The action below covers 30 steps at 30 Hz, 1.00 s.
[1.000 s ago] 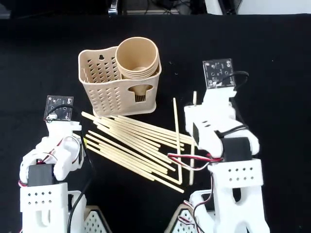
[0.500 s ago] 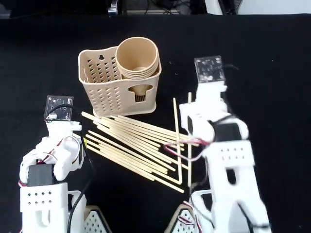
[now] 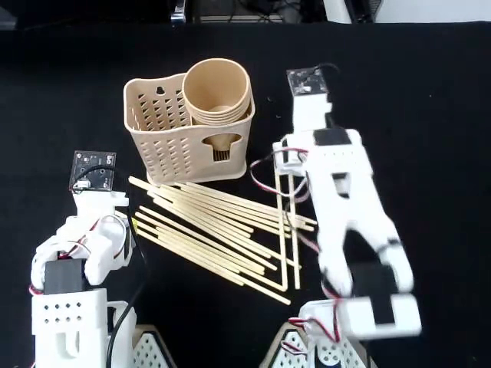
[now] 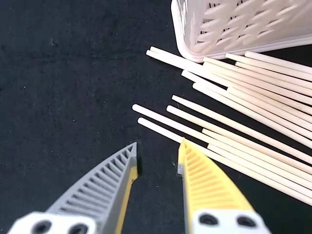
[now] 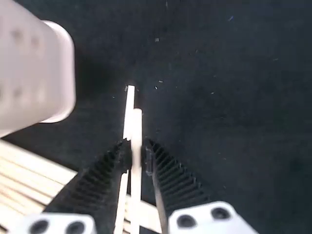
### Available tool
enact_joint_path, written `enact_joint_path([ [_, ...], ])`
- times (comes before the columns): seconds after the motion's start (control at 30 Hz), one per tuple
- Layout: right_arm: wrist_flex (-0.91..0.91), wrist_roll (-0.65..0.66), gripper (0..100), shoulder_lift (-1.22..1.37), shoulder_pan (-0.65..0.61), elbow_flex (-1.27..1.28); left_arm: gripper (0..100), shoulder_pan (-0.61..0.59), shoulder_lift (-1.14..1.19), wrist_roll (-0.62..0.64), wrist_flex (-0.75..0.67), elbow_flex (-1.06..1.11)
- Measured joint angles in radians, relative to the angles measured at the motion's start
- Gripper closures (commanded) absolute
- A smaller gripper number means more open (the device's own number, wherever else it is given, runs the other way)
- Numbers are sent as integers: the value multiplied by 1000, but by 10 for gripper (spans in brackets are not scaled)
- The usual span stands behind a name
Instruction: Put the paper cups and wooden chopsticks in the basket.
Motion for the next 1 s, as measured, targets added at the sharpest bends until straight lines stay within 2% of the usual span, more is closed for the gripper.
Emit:
enact_joint_path([
  [0.07,-41,0,976,69,2,-5,848,0,0,0,0,0],
  [0.2,-80,0,897,149,2,-5,848,0,0,0,0,0],
  [0.43,-81,0,889,180,2,-9,848,0,0,0,0,0],
  [0.73,35,0,887,180,2,-83,848,0,0,0,0,0],
  [0.9,80,-6,802,180,-12,-110,848,0,0,0,0,0],
  [1.0,86,-25,792,180,-48,-110,848,0,0,0,0,0],
])
